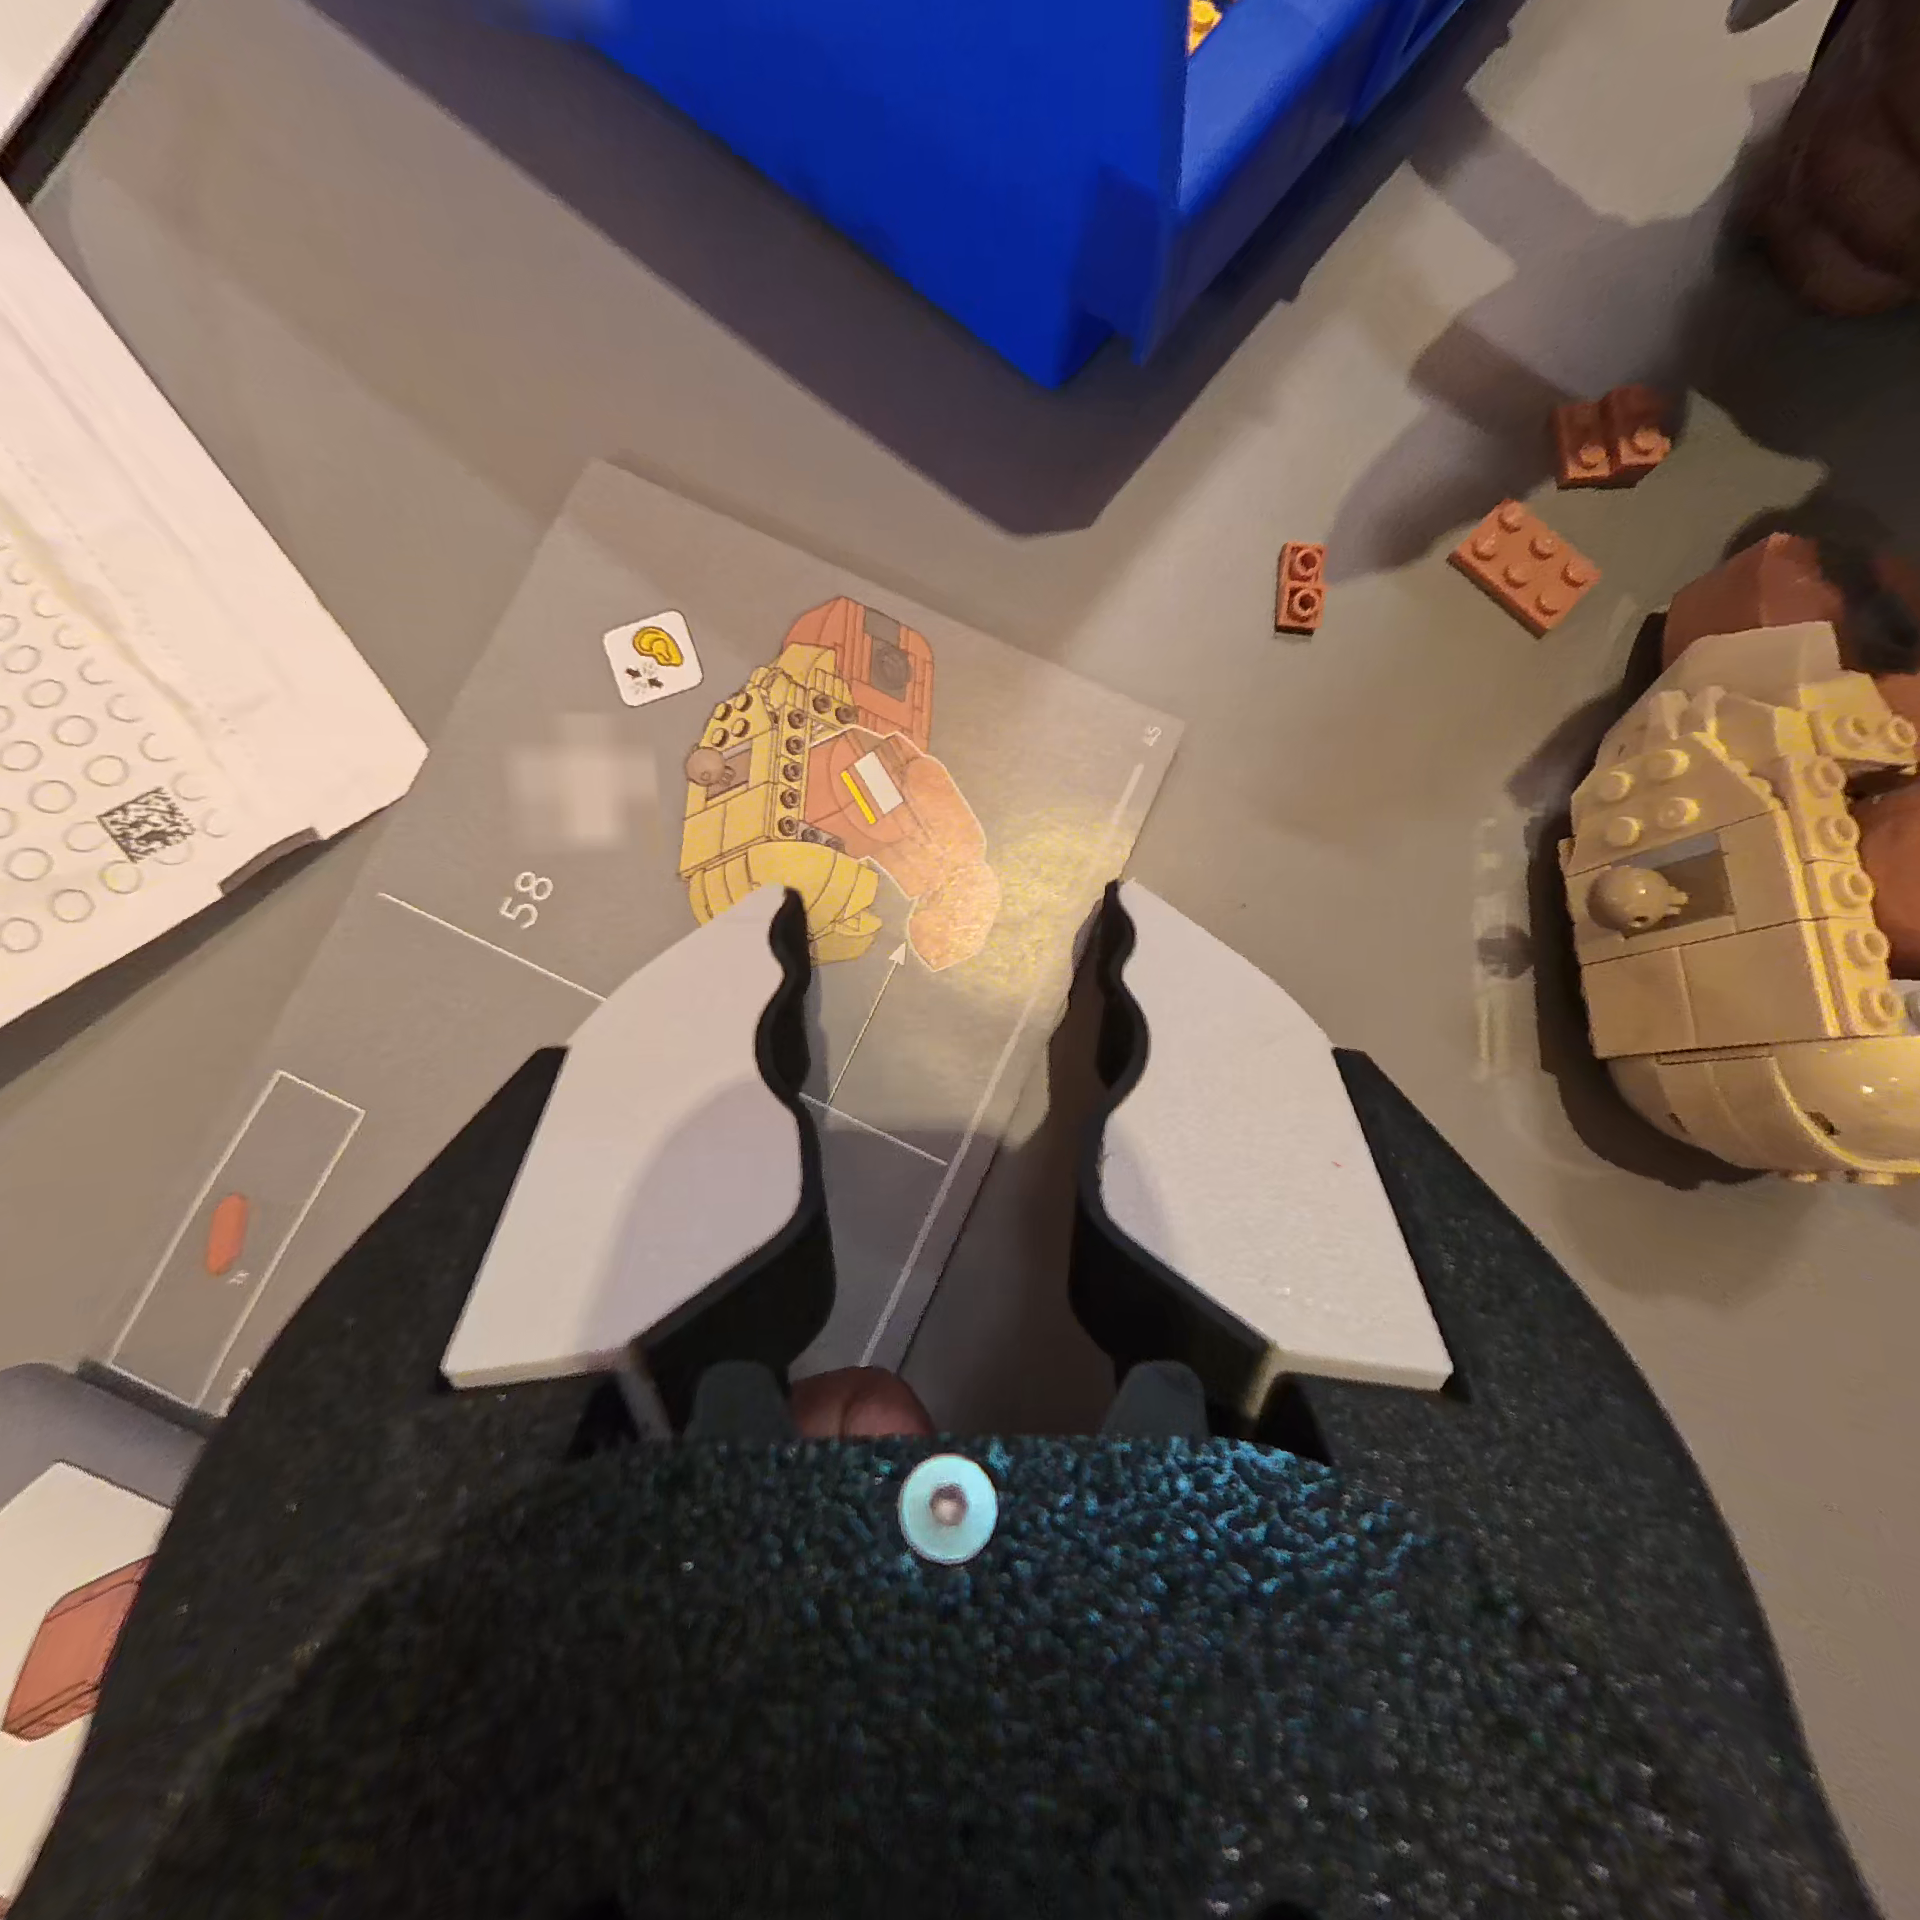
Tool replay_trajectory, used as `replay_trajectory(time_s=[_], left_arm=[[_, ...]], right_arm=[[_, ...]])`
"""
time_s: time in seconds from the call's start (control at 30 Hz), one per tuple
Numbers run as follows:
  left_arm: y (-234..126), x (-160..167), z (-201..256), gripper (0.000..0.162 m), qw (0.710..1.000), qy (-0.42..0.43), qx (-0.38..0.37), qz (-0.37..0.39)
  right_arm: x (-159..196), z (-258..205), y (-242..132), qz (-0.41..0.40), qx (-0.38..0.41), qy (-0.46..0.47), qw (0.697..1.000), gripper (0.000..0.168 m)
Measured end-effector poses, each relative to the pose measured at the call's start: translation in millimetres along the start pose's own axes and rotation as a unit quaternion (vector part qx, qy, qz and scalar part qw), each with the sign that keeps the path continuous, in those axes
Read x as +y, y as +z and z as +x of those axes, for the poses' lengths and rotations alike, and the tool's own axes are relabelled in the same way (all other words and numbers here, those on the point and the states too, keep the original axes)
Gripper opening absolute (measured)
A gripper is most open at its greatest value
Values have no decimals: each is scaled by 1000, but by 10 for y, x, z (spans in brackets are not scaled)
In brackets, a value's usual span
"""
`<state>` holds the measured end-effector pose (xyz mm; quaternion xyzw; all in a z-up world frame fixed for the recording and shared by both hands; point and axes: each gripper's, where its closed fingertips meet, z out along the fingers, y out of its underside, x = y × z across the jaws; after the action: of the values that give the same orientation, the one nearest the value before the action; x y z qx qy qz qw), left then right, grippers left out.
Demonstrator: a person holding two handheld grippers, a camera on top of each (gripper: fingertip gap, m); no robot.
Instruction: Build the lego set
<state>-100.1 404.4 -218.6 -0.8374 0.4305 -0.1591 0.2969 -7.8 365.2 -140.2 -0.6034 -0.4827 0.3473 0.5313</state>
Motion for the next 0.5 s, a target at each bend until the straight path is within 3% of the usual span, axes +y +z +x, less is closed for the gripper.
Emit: replay_trajectory(time_s=[0.5], left_arm=[[8,11,-15,52,1000,-3,-1,-1]], right_arm=[[4,-2,3,-1,-1,2,1000,51]])
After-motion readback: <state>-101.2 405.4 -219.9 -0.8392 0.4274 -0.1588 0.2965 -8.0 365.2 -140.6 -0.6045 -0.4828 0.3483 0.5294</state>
